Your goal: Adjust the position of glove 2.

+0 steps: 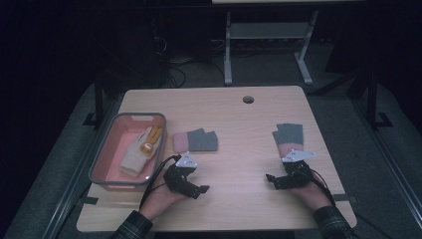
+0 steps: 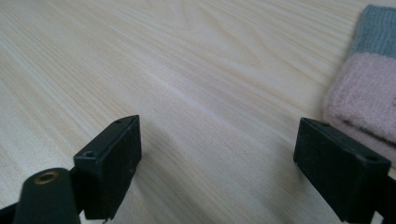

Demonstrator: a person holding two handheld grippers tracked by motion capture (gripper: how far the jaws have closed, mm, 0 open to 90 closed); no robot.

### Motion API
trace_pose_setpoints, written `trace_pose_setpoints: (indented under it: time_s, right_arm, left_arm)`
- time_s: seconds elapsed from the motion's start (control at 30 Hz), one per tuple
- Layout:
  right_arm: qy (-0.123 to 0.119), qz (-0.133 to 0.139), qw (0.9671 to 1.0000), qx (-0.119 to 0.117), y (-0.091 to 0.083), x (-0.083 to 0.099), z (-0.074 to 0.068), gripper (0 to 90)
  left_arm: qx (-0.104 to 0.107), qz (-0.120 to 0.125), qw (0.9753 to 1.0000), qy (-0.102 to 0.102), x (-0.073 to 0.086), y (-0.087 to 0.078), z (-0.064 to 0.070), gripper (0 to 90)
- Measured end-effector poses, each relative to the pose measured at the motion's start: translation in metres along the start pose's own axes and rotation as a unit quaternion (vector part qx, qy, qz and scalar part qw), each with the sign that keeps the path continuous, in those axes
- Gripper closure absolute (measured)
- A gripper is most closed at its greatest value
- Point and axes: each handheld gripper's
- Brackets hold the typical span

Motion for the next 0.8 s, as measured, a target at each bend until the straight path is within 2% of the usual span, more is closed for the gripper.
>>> trace_pose_setpoints:
  time_s: [0.1, 0.2, 0.23, 0.27, 0.33, 0.37, 0.53, 0.6, 0.67, 0.8]
  right_arm:
    - [-0.010, 0.005, 0.9999, 0.006, -0.005, -0.002, -0.001, 30.2]
    - [-0.010, 0.011, 0.9999, 0.003, -0.009, -0.005, -0.001, 43.3]
    - [-0.010, 0.009, 0.9999, 0.002, -0.010, -0.007, -0.001, 48.6]
    - [-0.011, 0.009, 0.9999, 0.007, -0.011, -0.008, -0.001, 53.3]
    - [-0.009, 0.019, 0.9998, 0.008, -0.016, -0.012, 0.001, 63.2]
    - [-0.012, 0.025, 0.9995, 0.013, -0.019, -0.014, 0.003, 69.9]
    - [-0.008, 0.038, 0.9990, 0.019, -0.027, -0.023, 0.018, 88.2]
    - [-0.003, 0.046, 0.9988, 0.016, -0.030, -0.025, 0.026, 90.0]
    - [-0.003, 0.043, 0.9989, 0.021, -0.030, -0.027, 0.035, 90.0]
    - [0.012, 0.050, 0.9984, 0.021, -0.031, -0.030, 0.050, 90.0]
  left_arm:
    - [-0.004, 0.002, 1.0000, -0.002, 0.008, 0.004, 0.000, 12.8]
    - [-0.028, -0.006, 0.9995, 0.013, 0.013, 0.007, -0.001, 12.8]
    - [-0.028, -0.007, 0.9995, 0.013, 0.013, 0.007, -0.002, 12.8]
    - [-0.026, 0.002, 0.9996, 0.009, 0.014, 0.007, -0.003, 12.8]
    - [-0.029, 0.004, 0.9995, 0.009, 0.016, 0.009, -0.004, 12.7]
    - [-0.032, 0.007, 0.9994, 0.011, 0.016, 0.009, -0.003, 12.6]
    - [-0.046, 0.019, 0.9981, 0.036, 0.022, 0.011, -0.003, 12.4]
    - [-0.043, 0.036, 0.9977, 0.038, 0.027, 0.011, -0.003, 12.4]
    - [-0.043, 0.035, 0.9977, 0.039, 0.028, 0.010, -0.004, 12.4]
    - [-0.041, 0.034, 0.9977, 0.041, 0.030, 0.008, -0.005, 12.5]
Point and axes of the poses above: each handheld gripper's, and its own axes: y roughly forward along the jaws, x roughly out of its underside, z roughly to its right, and after that the axes turned 8 degrees about -z, right-handed
